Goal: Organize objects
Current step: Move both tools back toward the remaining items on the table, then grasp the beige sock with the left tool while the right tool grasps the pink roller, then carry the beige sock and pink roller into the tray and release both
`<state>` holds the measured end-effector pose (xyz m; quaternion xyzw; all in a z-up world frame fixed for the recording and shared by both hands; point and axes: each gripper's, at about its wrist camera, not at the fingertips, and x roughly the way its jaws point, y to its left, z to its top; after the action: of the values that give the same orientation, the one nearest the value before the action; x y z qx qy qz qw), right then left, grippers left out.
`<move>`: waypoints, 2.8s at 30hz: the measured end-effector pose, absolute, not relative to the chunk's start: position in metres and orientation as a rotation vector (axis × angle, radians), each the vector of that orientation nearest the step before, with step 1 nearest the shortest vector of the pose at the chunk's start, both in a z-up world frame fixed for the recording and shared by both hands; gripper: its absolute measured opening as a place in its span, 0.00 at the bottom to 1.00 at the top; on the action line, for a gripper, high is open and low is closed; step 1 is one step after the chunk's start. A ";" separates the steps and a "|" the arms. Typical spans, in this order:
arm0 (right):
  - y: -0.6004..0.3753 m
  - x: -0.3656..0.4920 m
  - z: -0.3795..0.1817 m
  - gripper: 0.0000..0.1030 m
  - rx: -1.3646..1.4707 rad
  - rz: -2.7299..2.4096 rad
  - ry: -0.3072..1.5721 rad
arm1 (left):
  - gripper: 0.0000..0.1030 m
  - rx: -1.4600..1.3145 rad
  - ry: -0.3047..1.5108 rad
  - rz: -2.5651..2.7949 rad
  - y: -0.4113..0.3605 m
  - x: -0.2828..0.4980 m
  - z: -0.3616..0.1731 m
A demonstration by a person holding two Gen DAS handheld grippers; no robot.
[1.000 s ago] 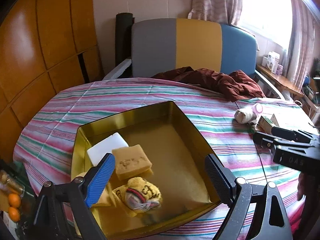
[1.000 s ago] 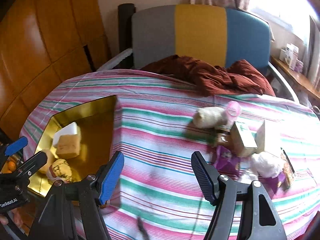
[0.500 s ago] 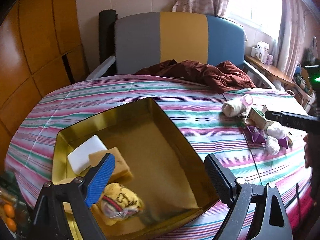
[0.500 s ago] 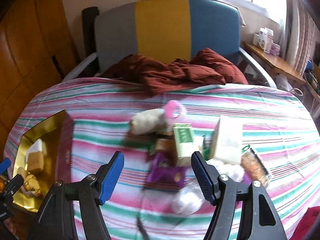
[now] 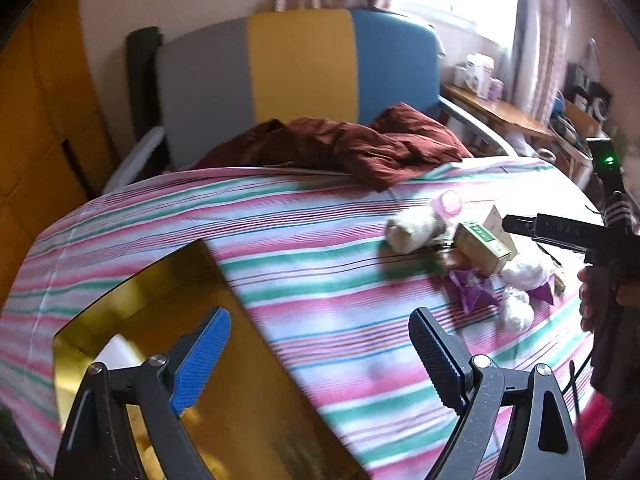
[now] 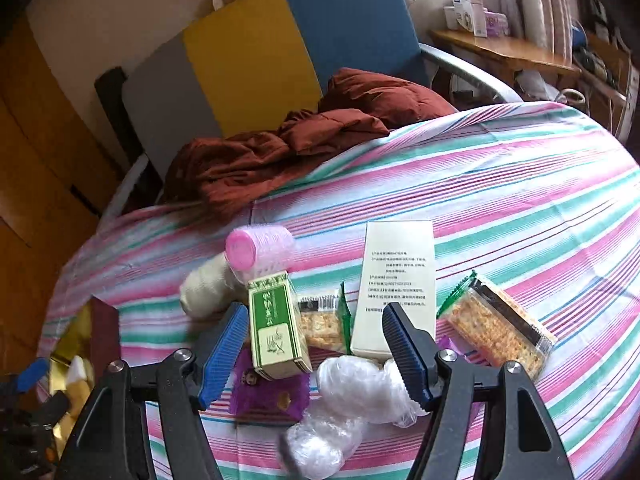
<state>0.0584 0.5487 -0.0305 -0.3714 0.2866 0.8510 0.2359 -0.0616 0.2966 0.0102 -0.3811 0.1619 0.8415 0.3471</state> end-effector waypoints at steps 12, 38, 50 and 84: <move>0.550 0.061 -0.024 0.69 -0.998 2.377 0.849 | 0.88 -1.000 0.529 1.966 0.412 -0.102 -0.020; 0.550 0.024 -0.034 0.69 -1.116 2.408 0.997 | 0.52 -1.117 0.559 1.755 0.444 -0.118 -0.074; 0.554 -0.075 -0.065 0.52 -1.392 2.392 0.990 | 0.52 -1.167 0.506 1.782 0.431 -0.115 -0.074; 0.382 -0.041 0.011 0.35 -1.343 2.811 0.806 | 0.52 -1.191 0.052 2.167 0.175 -0.083 0.002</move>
<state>-0.0412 0.3815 0.0110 -0.4170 0.2503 0.8729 -0.0379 -0.0830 0.1753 0.0024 -0.4550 0.0200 0.8278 0.3277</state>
